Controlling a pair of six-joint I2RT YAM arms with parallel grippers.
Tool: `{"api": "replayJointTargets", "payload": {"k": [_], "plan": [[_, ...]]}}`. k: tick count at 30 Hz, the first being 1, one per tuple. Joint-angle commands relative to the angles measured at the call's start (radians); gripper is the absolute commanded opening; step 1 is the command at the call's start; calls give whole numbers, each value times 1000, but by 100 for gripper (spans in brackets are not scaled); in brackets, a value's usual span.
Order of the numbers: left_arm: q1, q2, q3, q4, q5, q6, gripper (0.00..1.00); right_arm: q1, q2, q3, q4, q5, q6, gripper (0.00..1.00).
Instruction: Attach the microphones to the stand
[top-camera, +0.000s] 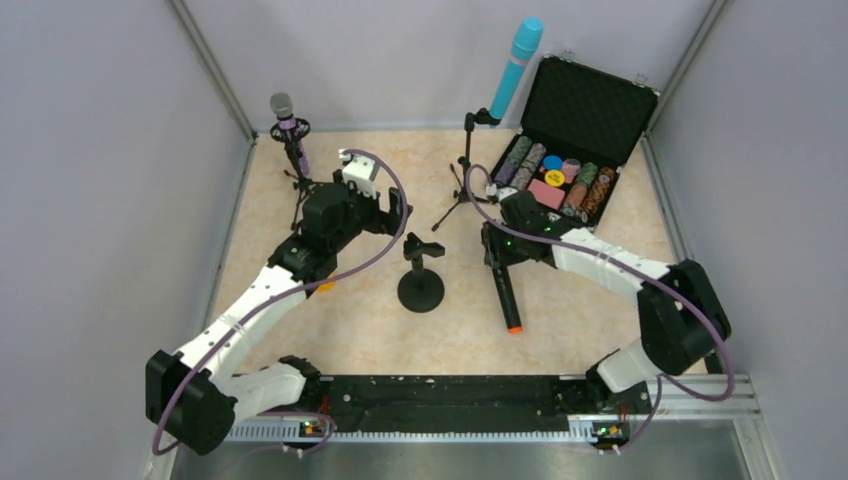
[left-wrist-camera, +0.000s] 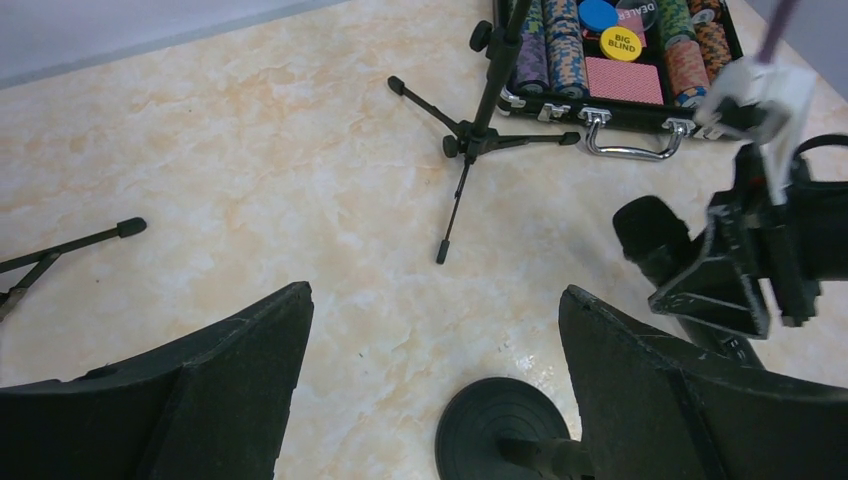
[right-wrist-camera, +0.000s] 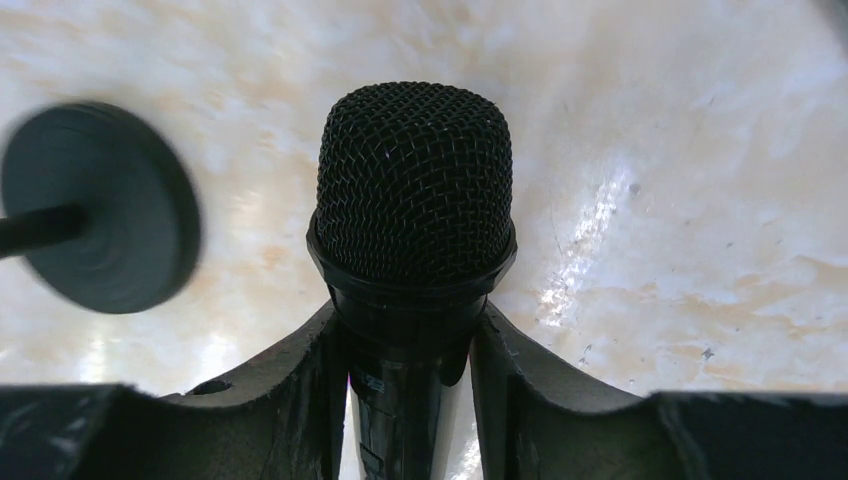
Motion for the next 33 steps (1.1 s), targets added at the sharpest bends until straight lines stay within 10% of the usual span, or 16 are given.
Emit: {"api": "replayJointTargets", "payload": {"k": [1, 12, 24, 33], "plan": [[2, -21, 38, 32, -31, 15, 96, 7, -177, 1, 148, -56, 9, 0], [13, 80, 184, -49, -49, 51, 93, 7, -362, -33, 316, -128, 21, 0], [177, 211, 273, 7, 499, -58, 92, 7, -528, -148, 571, -174, 48, 0], [187, 188, 148, 96, 647, -62, 91, 6, -586, -186, 823, -612, 0, 0]]}}
